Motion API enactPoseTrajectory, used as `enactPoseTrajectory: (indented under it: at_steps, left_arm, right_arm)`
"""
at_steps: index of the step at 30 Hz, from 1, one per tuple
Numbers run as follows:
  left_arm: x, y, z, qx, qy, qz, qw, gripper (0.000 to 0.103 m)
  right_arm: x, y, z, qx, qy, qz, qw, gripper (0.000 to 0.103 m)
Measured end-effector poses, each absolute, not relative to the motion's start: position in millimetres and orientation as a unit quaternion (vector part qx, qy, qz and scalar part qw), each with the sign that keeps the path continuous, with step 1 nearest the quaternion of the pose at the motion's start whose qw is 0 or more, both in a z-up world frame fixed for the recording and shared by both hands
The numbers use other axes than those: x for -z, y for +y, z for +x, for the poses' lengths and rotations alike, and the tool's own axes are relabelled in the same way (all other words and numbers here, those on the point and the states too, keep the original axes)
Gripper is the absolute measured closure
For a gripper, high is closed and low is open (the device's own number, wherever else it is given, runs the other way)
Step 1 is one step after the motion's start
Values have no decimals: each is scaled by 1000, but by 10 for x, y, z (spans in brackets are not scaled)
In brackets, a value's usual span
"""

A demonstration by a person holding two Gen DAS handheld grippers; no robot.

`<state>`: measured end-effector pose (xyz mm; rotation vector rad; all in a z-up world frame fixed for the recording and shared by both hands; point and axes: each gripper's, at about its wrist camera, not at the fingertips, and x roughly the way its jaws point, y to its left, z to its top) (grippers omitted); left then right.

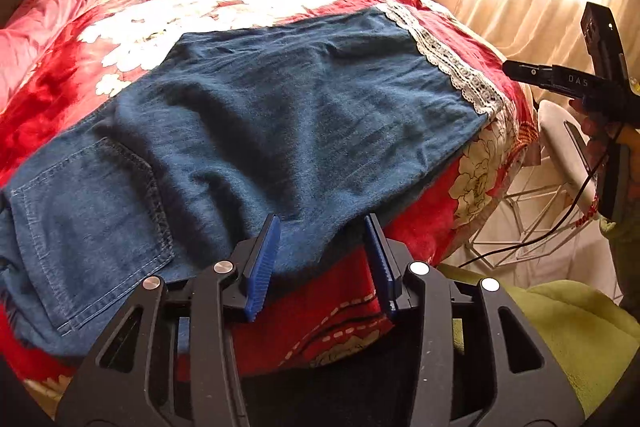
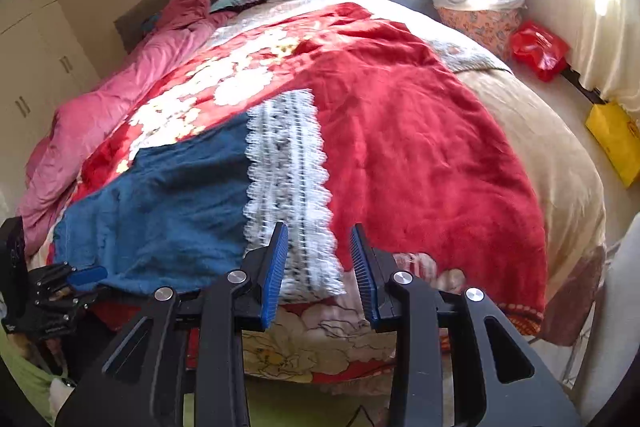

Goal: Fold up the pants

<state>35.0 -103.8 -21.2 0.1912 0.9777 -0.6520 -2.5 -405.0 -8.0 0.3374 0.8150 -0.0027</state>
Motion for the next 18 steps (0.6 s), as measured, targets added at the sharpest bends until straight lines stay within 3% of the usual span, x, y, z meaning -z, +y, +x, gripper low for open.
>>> enactPoseTrajectory:
  at_steps: [3,7,8,9,10,18]
  left_arm:
    - [46,-764,367,277,445,60,849,49]
    - [-142,-243,424,210,430,12,878,41]
    - [-170,-121,444,191,428,1,884,35]
    - [-184,45,458,161,425,-11,891,26]
    - [-183,173,468,132,424,-14,896,23]
    - [71,856,640,7,456,-54,888,17]
  right_arm:
    - [74,-3715,103,-55,396,126,908,71]
    - [198,-3290,290,-102,414,76,901,70]
    - [248,-3208,331,-114,424,66,896,70]
    - [313,-3136,371,-121,438,54,889,65]
    - [385,-3083,393,-118,450,42,884,61]
    - [591,-3012,411,-117,475,23,872,55]
